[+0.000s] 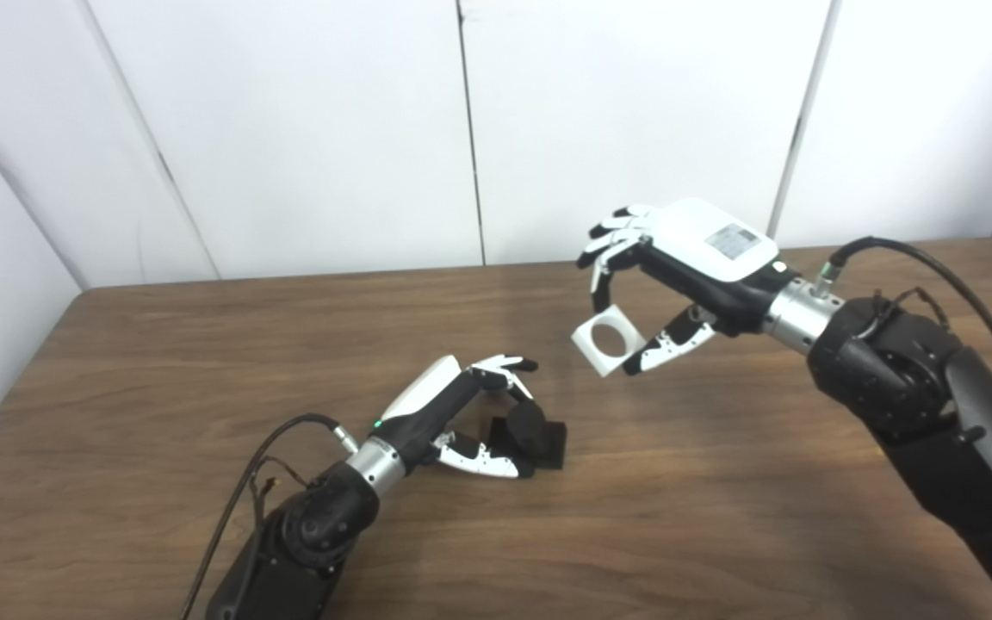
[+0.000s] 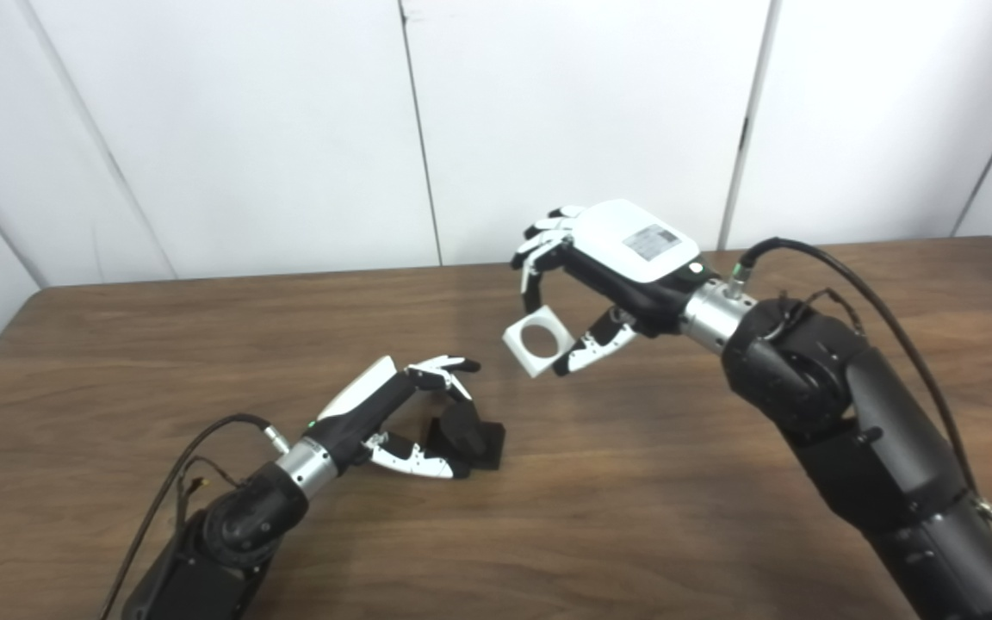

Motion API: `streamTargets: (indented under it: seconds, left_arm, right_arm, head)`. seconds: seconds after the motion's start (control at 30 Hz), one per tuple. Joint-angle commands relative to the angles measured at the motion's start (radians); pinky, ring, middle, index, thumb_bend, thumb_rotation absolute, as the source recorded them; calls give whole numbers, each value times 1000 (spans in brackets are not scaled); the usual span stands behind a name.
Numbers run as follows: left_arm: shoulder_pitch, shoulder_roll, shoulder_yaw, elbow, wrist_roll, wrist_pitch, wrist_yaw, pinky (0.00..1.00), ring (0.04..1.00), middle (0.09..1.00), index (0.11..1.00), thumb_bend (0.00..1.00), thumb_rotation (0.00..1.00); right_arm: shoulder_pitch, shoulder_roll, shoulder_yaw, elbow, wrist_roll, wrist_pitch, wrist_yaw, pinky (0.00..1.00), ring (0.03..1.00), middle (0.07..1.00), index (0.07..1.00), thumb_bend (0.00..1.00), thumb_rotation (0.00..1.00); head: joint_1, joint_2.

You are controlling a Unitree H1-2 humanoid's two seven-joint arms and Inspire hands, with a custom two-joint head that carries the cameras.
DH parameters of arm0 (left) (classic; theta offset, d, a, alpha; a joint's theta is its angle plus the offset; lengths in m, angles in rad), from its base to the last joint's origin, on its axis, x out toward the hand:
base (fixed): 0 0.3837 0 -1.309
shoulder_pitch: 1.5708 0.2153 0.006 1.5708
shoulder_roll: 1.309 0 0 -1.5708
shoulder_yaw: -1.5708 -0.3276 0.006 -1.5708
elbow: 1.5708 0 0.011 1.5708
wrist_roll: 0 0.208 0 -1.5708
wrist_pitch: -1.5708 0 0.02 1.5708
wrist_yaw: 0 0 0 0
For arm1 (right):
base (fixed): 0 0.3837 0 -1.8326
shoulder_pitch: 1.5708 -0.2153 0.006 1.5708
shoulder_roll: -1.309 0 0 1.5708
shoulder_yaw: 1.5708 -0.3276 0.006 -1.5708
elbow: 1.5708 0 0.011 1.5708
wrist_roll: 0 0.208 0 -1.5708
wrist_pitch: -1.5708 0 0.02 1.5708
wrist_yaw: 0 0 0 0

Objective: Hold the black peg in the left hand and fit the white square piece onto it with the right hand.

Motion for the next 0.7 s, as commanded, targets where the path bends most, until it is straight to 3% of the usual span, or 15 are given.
streamTargets:
  seconds: [0.0,0.3,0.47,0.67]
  left_arm:
    - [-30,-6,-13,12,17,2,-4,844,939,887,494,517,81]
    - [-33,-18,-22,11,30,17,8,830,937,889,494,518,82]
    - [-32,-20,-22,12,38,14,14,834,941,889,494,518,82]
    - [-32,-19,-21,18,36,8,18,840,939,888,494,518,82]
  right_arm:
    - [-74,7,-2,-17,3,-30,4,934,877,779,480,517,145]
    - [-128,56,42,-20,3,5,117,957,901,794,481,517,145]
    - [-168,77,77,18,-2,-32,159,929,892,797,480,519,143]
    - [-217,91,106,38,10,-26,227,964,897,797,480,522,141]
  head:
    - [7,2]
    - [31,4]
    - [42,5]
    - [48,7]
